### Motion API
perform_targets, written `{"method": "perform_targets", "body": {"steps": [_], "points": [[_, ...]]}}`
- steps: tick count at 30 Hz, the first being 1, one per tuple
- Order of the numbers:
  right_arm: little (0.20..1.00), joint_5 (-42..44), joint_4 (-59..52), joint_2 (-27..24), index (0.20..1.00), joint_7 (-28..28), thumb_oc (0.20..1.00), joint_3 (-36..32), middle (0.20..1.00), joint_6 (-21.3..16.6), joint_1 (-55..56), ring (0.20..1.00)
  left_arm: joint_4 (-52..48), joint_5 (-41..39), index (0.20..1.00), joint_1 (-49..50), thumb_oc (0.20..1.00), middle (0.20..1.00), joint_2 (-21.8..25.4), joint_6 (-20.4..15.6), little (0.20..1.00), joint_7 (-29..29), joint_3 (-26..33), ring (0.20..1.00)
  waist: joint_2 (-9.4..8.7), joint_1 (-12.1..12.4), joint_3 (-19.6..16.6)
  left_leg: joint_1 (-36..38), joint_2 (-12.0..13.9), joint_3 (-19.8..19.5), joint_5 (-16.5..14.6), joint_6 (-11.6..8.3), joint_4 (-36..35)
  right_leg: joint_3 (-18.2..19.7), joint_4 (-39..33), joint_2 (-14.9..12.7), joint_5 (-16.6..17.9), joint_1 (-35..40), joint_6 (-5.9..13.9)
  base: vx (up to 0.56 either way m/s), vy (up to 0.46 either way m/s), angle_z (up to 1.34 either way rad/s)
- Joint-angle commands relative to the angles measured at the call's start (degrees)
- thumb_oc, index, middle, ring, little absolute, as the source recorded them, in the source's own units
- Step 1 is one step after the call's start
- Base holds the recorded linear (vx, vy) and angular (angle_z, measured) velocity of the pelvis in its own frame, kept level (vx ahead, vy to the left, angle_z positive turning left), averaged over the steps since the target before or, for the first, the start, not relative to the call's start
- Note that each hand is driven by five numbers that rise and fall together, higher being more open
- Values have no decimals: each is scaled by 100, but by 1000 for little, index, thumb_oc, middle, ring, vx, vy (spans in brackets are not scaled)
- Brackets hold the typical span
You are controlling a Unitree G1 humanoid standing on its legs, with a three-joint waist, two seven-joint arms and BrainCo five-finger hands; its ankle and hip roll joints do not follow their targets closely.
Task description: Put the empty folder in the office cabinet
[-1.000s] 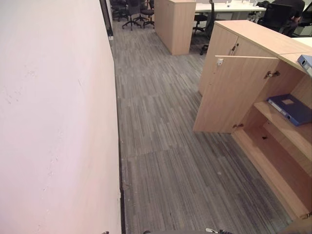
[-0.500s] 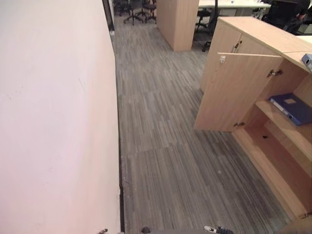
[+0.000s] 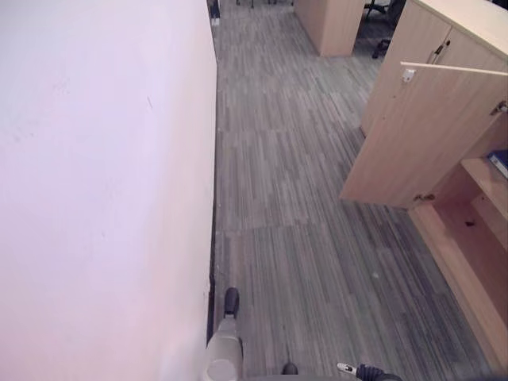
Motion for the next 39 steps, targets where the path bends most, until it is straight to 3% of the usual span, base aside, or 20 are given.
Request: {"method": "perform_targets", "body": {"steps": [1,5,6,7,9,11,12,13,15,16,17,18,20,21,26,31,35,37,38,39], "points": [[1000,-571,207,-276,1000,52,1000,-145,1000,155,324,1000,-178,-210,1000,-18,1000,1000,250,-210,1000,114,180,1000,-52,18,-391,-141,-381,65,388,250,94,-220,36,-1340,182,473,1189,372,404,-67],[1000,-802,218,-503,1000,127,1000,-286,1000,251,384,1000,-278,-210,1000,-61,1000,1000,284,-226,1000,28,188,1000,-104,-1,-600,228,-986,174,2,562,94,-158,509,-2293,1107,277,1446,349,402,-31],[1000,-811,198,-643,1000,173,1000,-385,1000,254,425,1000,-306,-178,1000,-89,1000,1000,304,-233,1000,1,161,1000,-155,4,-619,483,-1431,182,-238,779,94,-177,1155,-2828,1996,88,1438,287,385,-18],[1000,-811,199,-645,1000,174,1000,-386,1000,254,423,1000,-306,-178,1000,-91,1000,1000,302,-233,1000,2,161,1000,-148,17,-628,469,-1422,194,-231,782,94,-159,1144,-2822,2015,67,1439,270,400,-10],[1000,-781,126,-766,1000,178,1000,-406,1000,254,387,1000,-341,-158,1000,-115,1000,1000,350,-220,1000,-21,124,1000,-86,-28,-538,752,-1704,101,-438,977,94,-122,1932,-3109,2786,-294,1205,193,343,-6],[1000,-736,19,-820,1000,131,1000,-370,1000,190,342,1000,-342,-51,1000,-145,1000,1000,452,-199,1000,-64,40,1000,-64,-116,-401,992,-1774,39,-683,1055,94,-239,2464,-3144,3019,-715,1105,233,290,24],[1000,-717,-13,-841,1000,124,1000,-361,1000,169,328,1000,-344,-29,1000,-152,1000,1000,482,-189,1000,-72,30,1000,-50,-159,-335,1093,-1736,15,-764,1080,94,-345,2547,-3045,2894,-904,1063,203,149,41],[1000,-697,-38,-859,1000,134,1000,-335,1000,153,311,1000,-352,-10,1000,-172,1000,1000,500,-193,1000,-76,12,1000,2,-240,-252,1205,-1653,-8,-821,1086,94,-472,2595,-2772,2522,-1187,951,195,38,29],[1000,-615,-89,-895,1000,186,1000,-317,1000,109,278,1000,-405,-1,1000,-226,1000,1000,555,-190,1000,-107,7,1000,67,-522,40,1571,-1499,-148,-961,1078,94,-660,2444,-1943,1703,-1830,789,269,-60,4],[1000,-436,-318,-713,1000,49,1000,-140,1000,-17,111,1000,-421,-4,1000,-152,1000,1000,635,-201,1000,-53,18,1000,15,-578,119,1766,-1496,-273,-1050,1068,94,-678,2096,-1596,1617,-1964,811,417,-166,12],[1000,-211,-393,-607,1000,167,1000,-91,1000,-63,66,1000,-385,74,1000,-136,1000,1000,669,-201,1000,2,26,1000,-199,-764,199,2040,-1611,-442,-1203,1054,94,-635,1243,-1065,1718,-2222,912,351,-142,48],[1000,-206,-390,-605,1000,168,1000,-83,1000,-68,71,1000,-383,76,1000,-129,1000,1000,672,-203,1000,2,28,1000,-169,-764,217,2089,-1569,-446,-1246,1045,94,-654,1189,-1021,1722,-2147,911,304,-107,80],[1000,-144,-366,-534,1000,187,1000,-81,1000,-83,132,1000,-346,114,1000,-140,1000,1000,639,-204,1000,-20,53,1000,-352,-863,257,2276,-1643,-603,-1376,1051,94,-550,555,-675,1941,-2332,1034,244,-80,94],[1000,-141,-360,-523,1000,193,1000,-75,1000,-91,163,1000,-343,128,1000,-138,1000,1000,630,-199,1000,-28,66,1000,-360,-882,263,2353,-1610,-667,-1430,1050,94,-579,334,-564,2004,-2318,1067,270,-113,79],[1000,-218,-254,-517,1000,144,1000,-42,1000,-97,269,1000,-265,195,1000,-101,1000,1000,642,-183,1000,15,146,1000,-502,-827,145,2474,-1548,-802,-1637,1032,94,-850,72,-616,2169,-2194,1047,216,-155,6],[1000,-206,-139,-480,1000,37,1000,-38,1000,-90,240,1000,-192,157,1000,-155,1000,1000,553,-162,1000,78,110,1000,-438,-866,-93,2584,-1075,-716,-1825,810,94,-859,147,-436,1977,-2048,931,225,-189,-7],[1000,-82,-145,-479,1000,1,1000,-68,1000,-111,215,1000,-315,85,1000,-269,1000,1000,519,-209,1000,132,-14,1000,-369,-925,-74,2667,-785,-637,-1767,626,100,-844,297,-377,1744,-2006,837,158,-153,13],[1000,4,-123,-447,1000,-36,1000,-83,1000,-113,196,1000,-413,71,1000,-365,1000,1000,516,-220,1000,133,-111,1000,-392,-977,-59,2499,-566,-474,-1668,469,649,-793,335,-347,1579,-1894,755,124,-207,11],[1000,116,-111,-425,1000,-48,1000,-100,1000,-127,192,1000,-503,29,1000,-397,1000,1000,527,-235,1000,136,-164,1000,-474,-963,17,2131,-503,-348,-1344,420,1602,-705,297,-316,1457,-1616,654,83,-169,19],[1000,116,-111,-423,1000,-49,1000,-102,1000,-127,191,1000,-503,29,1000,-398,1000,1000,529,-234,1000,136,-165,1000,-472,-965,21,2106,-497,-354,-1368,416,1651,-710,294,-312,1460,-1615,651,137,-261,12]]}}
